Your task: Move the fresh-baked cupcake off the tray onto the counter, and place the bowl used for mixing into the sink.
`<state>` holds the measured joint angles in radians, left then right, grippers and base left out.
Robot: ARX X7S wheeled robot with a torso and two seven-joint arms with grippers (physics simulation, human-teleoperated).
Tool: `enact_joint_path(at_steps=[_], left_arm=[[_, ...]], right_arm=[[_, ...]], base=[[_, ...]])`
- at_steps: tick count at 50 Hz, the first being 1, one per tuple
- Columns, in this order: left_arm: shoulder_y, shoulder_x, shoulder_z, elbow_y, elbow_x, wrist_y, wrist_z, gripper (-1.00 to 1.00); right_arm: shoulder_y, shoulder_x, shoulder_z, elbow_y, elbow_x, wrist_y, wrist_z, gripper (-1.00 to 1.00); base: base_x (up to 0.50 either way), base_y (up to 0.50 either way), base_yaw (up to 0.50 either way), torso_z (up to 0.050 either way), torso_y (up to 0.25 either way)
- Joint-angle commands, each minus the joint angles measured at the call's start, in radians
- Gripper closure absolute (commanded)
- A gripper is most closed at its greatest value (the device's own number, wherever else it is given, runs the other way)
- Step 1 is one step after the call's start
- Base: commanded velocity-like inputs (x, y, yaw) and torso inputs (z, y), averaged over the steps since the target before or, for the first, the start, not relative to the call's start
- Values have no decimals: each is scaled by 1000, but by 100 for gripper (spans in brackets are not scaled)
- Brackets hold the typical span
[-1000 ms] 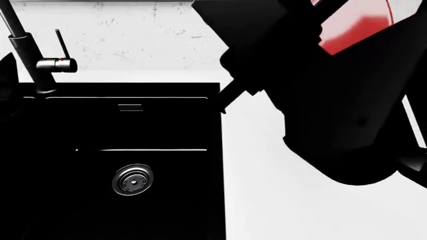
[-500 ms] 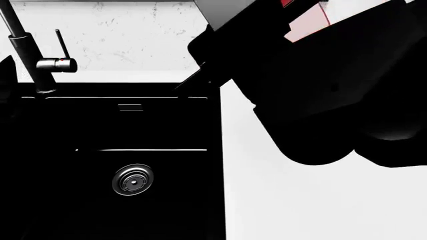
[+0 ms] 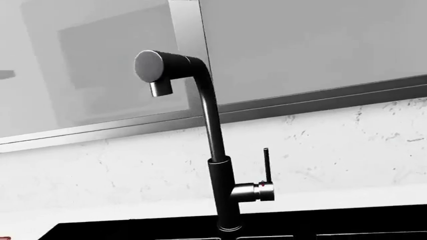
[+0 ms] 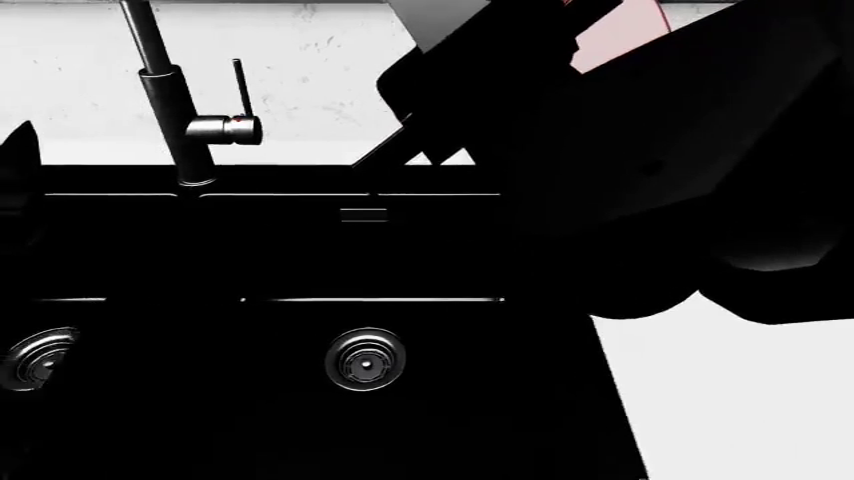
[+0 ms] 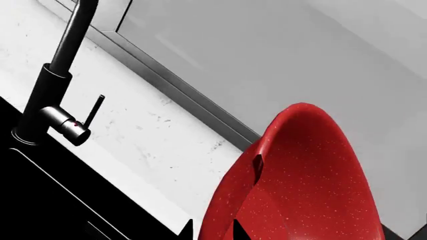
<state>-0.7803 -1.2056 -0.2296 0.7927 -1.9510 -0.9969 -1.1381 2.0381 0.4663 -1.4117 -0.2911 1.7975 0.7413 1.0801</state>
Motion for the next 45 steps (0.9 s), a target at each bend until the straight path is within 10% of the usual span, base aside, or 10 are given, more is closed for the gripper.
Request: enact_joint_path(at_steps=[1, 28, 45], left_arm=[[30, 1, -32, 5, -2, -5, 6, -100], [21, -7, -20, 4, -6, 2, 3, -100], [32, 16, -17, 1, 26, -3, 17, -100]], right_arm=[[1, 24, 4, -9, -16, 24, -83, 100], [6, 76, 11, -38, 8, 45, -54, 100], [49, 82, -36, -3, 45, 159, -82, 100]], base=[[0, 500, 0, 0, 0], [0, 500, 0, 0, 0], [0, 0, 0, 0, 1]])
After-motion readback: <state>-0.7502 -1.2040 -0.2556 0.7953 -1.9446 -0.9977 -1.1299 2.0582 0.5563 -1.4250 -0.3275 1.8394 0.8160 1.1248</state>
